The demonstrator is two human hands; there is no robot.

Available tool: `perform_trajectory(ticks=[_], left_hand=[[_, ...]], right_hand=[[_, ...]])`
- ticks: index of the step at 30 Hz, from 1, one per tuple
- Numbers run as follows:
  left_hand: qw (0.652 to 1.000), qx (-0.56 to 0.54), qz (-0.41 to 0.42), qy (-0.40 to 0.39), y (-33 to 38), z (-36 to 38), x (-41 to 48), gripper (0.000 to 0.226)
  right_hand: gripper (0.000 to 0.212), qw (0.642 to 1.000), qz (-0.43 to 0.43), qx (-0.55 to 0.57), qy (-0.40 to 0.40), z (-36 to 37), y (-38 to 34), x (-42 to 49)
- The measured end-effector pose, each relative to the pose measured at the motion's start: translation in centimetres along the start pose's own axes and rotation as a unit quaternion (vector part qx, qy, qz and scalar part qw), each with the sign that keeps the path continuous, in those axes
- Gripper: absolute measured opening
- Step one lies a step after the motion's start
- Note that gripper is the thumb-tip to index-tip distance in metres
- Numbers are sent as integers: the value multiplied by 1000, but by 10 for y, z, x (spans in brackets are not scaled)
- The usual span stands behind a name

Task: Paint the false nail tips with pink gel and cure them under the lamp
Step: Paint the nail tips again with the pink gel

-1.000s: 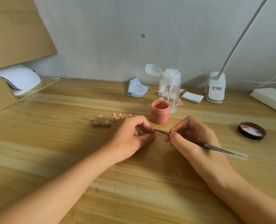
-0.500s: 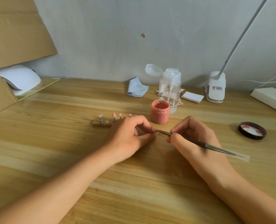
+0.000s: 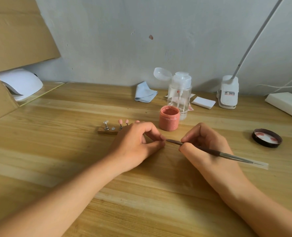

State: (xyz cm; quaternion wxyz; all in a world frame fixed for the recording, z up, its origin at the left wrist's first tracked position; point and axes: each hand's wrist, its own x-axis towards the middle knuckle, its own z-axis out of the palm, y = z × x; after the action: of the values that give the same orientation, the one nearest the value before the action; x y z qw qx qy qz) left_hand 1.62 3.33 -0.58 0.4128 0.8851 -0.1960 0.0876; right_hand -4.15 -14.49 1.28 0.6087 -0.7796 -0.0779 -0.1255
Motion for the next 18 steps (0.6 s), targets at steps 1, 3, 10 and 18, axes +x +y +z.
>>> perform_trajectory(ticks=[1,3,10,18], left_hand=[[1000,-2,0,-1,0,0,0,10],[1000,-8,2,-2,0,0,0,10],[1000,-21,4,-4,-1,1,1,9],[1000,-8,7,-1,-1,1,0,14]], right_hand=[[12,1000,0,-2,2,0,0,0],[10,1000,1,-4,6,1,-1,0],[12,1000,2,-11,21,0,2,1],[13,1000,0,3,12,0,2,0]])
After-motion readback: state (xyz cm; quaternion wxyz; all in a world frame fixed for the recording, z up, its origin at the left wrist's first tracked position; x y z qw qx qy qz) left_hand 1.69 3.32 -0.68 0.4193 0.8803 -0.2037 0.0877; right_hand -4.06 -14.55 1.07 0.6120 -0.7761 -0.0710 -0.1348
